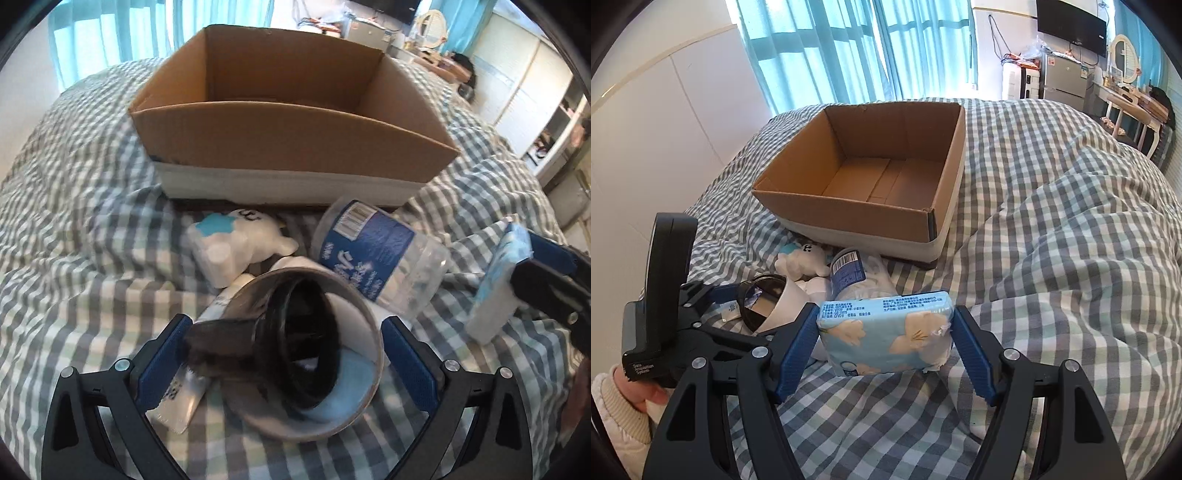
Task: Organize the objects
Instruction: 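Grasp the tape roll with the left gripper while the right gripper grasps the light-blue tissue pack, then carry the tape roll and tissue pack into the box and open both grippers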
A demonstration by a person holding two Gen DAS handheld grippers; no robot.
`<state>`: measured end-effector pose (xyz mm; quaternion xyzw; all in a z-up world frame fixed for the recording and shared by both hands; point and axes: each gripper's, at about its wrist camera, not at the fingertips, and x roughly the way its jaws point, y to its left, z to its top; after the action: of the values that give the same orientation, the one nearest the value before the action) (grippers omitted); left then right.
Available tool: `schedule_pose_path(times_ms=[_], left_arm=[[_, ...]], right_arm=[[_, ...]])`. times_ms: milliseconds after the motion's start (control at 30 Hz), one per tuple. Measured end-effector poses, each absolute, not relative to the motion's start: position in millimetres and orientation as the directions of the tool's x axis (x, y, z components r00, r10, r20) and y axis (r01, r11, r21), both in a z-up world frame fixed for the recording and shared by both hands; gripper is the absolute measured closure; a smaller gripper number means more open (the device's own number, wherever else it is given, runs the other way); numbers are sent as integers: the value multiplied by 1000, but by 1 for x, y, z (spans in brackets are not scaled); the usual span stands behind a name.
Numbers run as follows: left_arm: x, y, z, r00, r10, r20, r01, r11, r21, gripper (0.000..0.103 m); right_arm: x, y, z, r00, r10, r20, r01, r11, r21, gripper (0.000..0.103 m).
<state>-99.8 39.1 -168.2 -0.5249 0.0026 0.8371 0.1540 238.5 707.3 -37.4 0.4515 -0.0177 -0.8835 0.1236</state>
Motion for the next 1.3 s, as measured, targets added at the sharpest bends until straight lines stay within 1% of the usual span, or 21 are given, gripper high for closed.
schedule_pose_path(times_ms=[33, 100, 267, 567, 767, 1033, 1300], left_arm=[[-98, 41, -167, -405, 258, -877, -269, -950, -155, 11], [-96, 42, -166, -404, 268, -875, -283, -946, -158, 17], [-87, 43, -156, -423, 273, -864, -303, -941, -148, 17], [-66, 36, -117, -515, 225, -827, -293, -953, -77, 17], [-50, 23, -95, -556, 223, -801, -275, -959, -76, 17], [-28, 10, -51, -644, 211, -736, -251, -966, -58, 17], [-50, 3, 2, -728, 154, -668, -215, -976, 10, 17]], right_arm=[[238, 707, -38, -559, -236, -795, 203, -968, 145, 31], [237, 708, -39, -558, -239, -795, 203, -968, 148, 31], [239, 707, -38, -566, -233, -790, 207, -969, 137, 31], [256, 697, -19, -616, -201, -762, 223, -972, 76, 31], [275, 687, -3, -645, -185, -742, 238, -971, 35, 31], [300, 676, 30, -695, -184, -695, 261, -965, -5, 31], [283, 664, 75, -756, -174, -630, 278, -958, -69, 31]])
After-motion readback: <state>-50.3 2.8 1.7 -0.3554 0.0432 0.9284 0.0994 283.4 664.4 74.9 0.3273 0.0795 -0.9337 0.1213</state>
